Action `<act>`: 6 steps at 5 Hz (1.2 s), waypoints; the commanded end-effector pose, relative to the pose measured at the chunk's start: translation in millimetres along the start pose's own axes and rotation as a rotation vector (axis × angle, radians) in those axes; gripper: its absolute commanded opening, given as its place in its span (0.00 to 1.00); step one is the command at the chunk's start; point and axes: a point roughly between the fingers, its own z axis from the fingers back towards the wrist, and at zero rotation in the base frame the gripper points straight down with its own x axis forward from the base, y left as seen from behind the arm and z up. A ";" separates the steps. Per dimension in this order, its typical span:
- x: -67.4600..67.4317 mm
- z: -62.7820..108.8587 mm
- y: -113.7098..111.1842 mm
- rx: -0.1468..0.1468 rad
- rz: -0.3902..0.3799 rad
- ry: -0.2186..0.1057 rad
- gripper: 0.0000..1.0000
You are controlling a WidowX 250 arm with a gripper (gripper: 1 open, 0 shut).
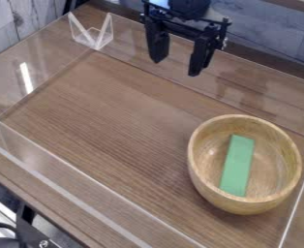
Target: Move green stick from inside the wooden bowl to the table next to it
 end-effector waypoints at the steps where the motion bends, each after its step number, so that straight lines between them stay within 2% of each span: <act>1: 3.0 -8.6 -2.5 -0.005 0.003 0.026 1.00; 2: -4.1 -16.2 -12.9 -0.018 0.071 0.037 1.00; 3: -13.0 -21.2 -29.6 -0.035 0.119 0.027 1.00; 5: -12.1 -28.1 -64.0 -0.071 0.127 0.005 1.00; 6: -20.2 -31.1 -78.2 -0.086 0.172 -0.011 1.00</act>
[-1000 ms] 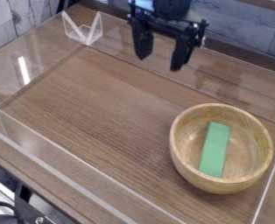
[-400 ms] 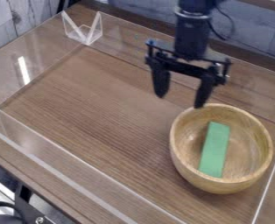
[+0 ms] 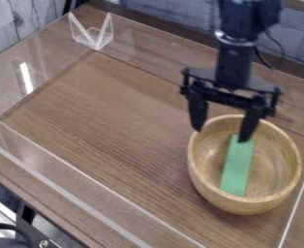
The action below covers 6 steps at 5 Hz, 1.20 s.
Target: Move green stick from inside the wooden bowl to the table next to it
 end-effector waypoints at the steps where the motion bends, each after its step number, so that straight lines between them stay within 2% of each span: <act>1: -1.7 10.4 -8.1 -0.037 0.062 -0.079 1.00; 3: -0.2 -19.3 -15.9 -0.058 0.121 -0.116 1.00; 6: 9.3 -28.5 -17.1 -0.040 0.100 -0.175 1.00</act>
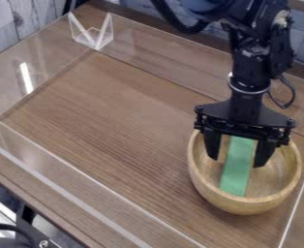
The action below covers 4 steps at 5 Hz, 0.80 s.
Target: Move green stick from inside the wooden bowl to the table next to it
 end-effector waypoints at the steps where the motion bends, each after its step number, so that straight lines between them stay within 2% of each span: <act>1: 1.8 6.6 5.4 -0.005 0.023 -0.041 1.00; 2: 1.1 10.6 10.8 -0.004 0.043 -0.057 1.00; 4: -4.0 24.3 12.4 -0.013 0.023 -0.080 1.00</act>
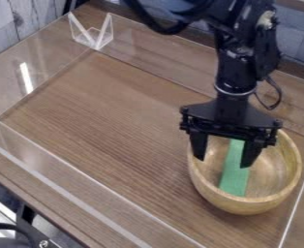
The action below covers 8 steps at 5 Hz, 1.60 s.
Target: Move green stick from inside the wooden bowl to the table next to it
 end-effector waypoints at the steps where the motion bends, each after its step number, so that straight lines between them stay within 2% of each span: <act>1: 8.6 5.1 0.8 -0.017 0.026 -0.051 1.00; 2: 13.2 -3.3 4.1 -0.005 0.057 -0.054 1.00; 3: 6.1 -17.3 -1.9 0.001 0.051 -0.057 1.00; 4: -0.4 -23.2 -10.1 0.001 0.034 -0.064 1.00; 5: -2.6 -25.4 -12.5 -0.005 -0.023 -0.060 0.00; 6: 8.3 -13.5 -7.0 -0.019 -0.059 -0.063 0.00; 7: 23.2 11.5 -0.9 -0.052 -0.088 -0.080 0.00; 8: 27.5 33.9 7.4 -0.075 -0.033 -0.100 0.00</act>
